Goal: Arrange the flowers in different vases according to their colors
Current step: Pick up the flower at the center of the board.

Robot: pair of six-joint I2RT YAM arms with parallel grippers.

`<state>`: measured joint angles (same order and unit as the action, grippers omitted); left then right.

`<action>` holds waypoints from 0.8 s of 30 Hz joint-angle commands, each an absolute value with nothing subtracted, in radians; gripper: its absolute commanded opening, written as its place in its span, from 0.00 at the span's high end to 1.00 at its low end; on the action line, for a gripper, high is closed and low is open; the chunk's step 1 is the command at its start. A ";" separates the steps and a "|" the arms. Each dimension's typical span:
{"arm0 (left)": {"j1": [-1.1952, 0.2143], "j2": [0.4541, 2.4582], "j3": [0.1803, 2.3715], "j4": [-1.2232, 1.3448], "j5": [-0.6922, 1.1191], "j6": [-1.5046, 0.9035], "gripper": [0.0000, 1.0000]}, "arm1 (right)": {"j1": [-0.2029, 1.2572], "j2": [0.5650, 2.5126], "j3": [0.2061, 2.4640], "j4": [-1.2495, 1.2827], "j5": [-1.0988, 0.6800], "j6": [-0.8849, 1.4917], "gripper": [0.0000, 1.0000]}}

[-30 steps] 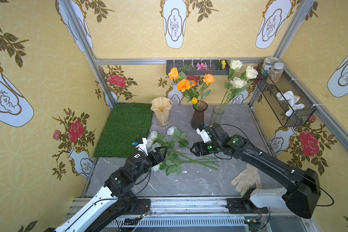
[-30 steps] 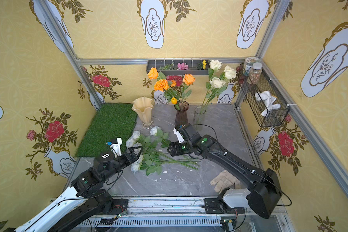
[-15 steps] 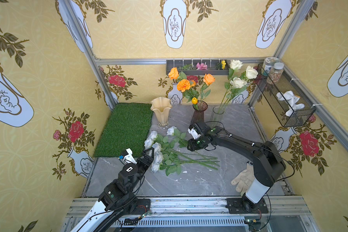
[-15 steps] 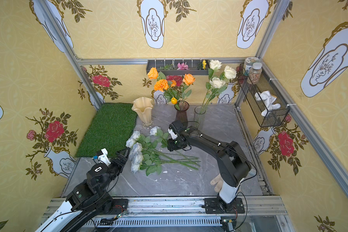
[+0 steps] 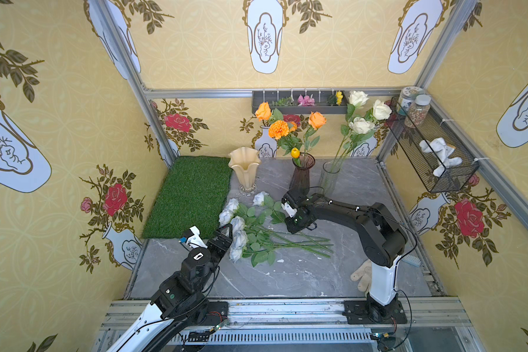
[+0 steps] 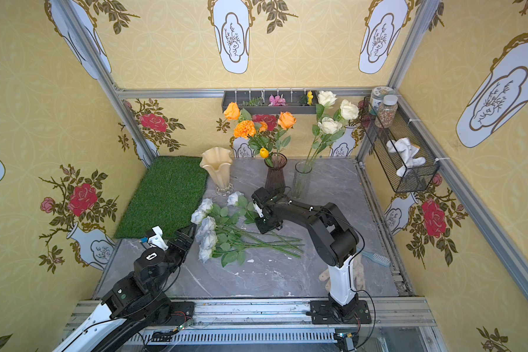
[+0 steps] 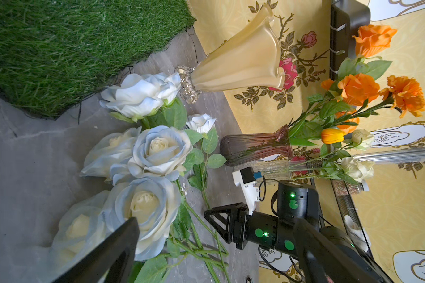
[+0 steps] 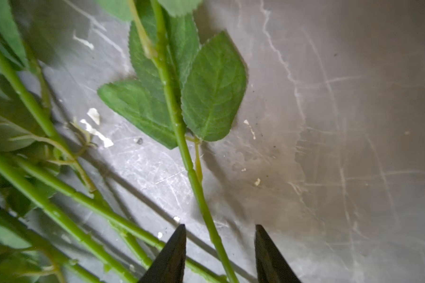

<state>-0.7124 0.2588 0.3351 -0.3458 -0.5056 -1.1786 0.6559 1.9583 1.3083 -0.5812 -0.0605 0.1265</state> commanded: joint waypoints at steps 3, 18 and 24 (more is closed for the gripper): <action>-0.711 0.265 0.331 -0.323 -0.524 -1.172 0.00 | 0.683 1.995 1.324 -0.598 0.012 0.067 0.67; -0.712 0.289 0.334 -0.313 -0.520 -1.165 0.00 | 0.771 1.755 1.320 -0.613 0.249 -0.107 1.00; -0.711 0.307 0.336 -0.267 -0.476 -1.131 0.00 | 0.813 1.634 1.383 -0.656 0.165 -0.047 1.00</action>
